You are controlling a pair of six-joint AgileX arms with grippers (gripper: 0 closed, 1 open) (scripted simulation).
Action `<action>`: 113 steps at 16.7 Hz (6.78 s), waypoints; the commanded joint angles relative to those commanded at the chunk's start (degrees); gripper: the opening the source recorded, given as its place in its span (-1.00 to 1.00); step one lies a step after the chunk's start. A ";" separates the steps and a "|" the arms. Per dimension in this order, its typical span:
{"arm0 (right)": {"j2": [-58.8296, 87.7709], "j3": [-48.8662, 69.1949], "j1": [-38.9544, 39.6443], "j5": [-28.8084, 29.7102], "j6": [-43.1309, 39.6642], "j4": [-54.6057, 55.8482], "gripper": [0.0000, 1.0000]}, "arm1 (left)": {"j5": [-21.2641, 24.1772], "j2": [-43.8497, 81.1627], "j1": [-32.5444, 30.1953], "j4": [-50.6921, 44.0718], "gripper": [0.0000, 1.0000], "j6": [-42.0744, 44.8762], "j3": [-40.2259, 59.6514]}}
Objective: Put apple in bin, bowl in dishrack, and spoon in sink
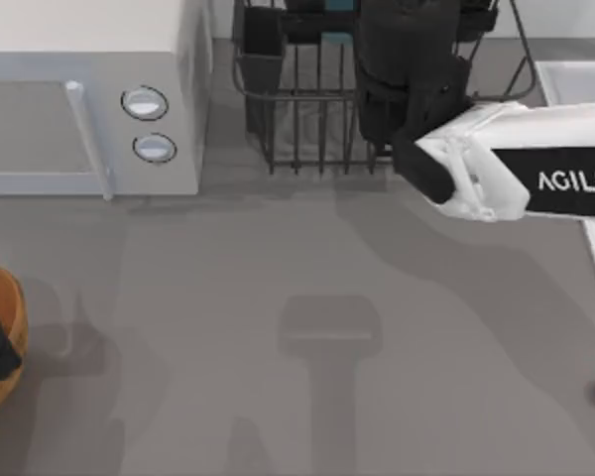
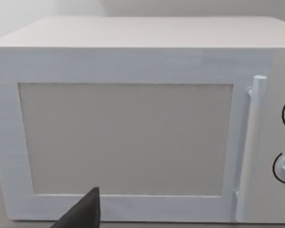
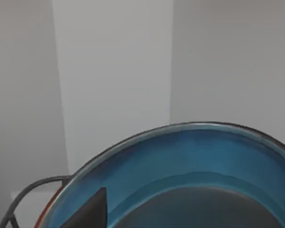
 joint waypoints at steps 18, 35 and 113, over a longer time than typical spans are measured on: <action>-81.63 -53.27 -16.78 -19.41 -0.21 -22.33 1.00 | 0.00 0.00 0.00 0.00 1.00 0.00 0.00; -116.20 -75.72 -36.17 -38.02 -1.62 -40.66 1.00 | 0.00 0.00 0.00 0.00 1.00 0.00 0.00; -39.07 -25.19 -37.45 -39.19 -56.73 -103.71 -1.00 | 0.00 0.00 0.00 0.00 1.00 0.00 0.00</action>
